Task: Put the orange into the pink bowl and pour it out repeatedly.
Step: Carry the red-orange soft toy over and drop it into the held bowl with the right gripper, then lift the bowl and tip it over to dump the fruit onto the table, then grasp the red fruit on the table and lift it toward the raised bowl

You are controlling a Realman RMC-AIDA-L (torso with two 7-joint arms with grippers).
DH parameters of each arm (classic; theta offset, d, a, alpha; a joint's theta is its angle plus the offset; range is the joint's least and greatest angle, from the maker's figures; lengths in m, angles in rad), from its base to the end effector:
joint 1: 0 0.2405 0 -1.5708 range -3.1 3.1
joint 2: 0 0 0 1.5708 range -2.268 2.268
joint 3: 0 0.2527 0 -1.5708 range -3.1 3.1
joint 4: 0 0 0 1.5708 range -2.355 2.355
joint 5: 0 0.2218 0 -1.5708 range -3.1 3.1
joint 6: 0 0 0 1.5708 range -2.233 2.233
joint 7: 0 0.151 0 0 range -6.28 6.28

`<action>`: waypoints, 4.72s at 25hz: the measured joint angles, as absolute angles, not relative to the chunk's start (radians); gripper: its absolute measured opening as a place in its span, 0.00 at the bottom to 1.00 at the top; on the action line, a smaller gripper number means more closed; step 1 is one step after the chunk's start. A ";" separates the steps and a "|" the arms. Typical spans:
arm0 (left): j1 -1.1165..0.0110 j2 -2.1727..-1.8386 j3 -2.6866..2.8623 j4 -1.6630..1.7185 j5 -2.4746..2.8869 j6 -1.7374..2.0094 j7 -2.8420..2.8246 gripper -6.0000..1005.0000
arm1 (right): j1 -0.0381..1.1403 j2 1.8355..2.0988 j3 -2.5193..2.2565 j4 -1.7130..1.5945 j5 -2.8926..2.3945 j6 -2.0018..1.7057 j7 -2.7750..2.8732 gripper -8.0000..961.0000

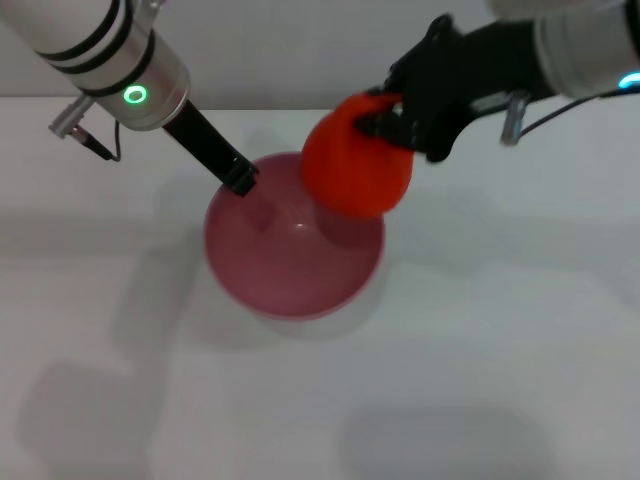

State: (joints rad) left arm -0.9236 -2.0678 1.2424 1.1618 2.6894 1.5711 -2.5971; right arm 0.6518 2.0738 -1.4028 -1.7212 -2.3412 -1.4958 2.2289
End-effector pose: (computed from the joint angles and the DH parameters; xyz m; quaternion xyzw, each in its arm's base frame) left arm -0.1128 0.4191 0.0060 -0.9156 -0.3016 0.1764 0.1991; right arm 0.0406 0.3591 0.0283 -0.9791 -0.0126 -0.0191 0.2020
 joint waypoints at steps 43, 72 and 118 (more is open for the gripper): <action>-0.658 -2.063 1.753 1.438 2.841 0.985 -2.576 0.05 | 0.209 2.078 -1.212 -1.179 -0.929 -0.871 1.153 0.47; -0.241 -2.066 2.124 1.337 2.882 -0.306 -2.127 0.05 | 0.271 2.075 -1.209 -0.920 -0.618 -0.977 0.880 0.47; -0.919 -1.997 1.065 1.102 2.709 1.452 -2.423 0.05 | 0.343 2.044 -1.204 -0.913 -0.845 -0.838 1.157 0.47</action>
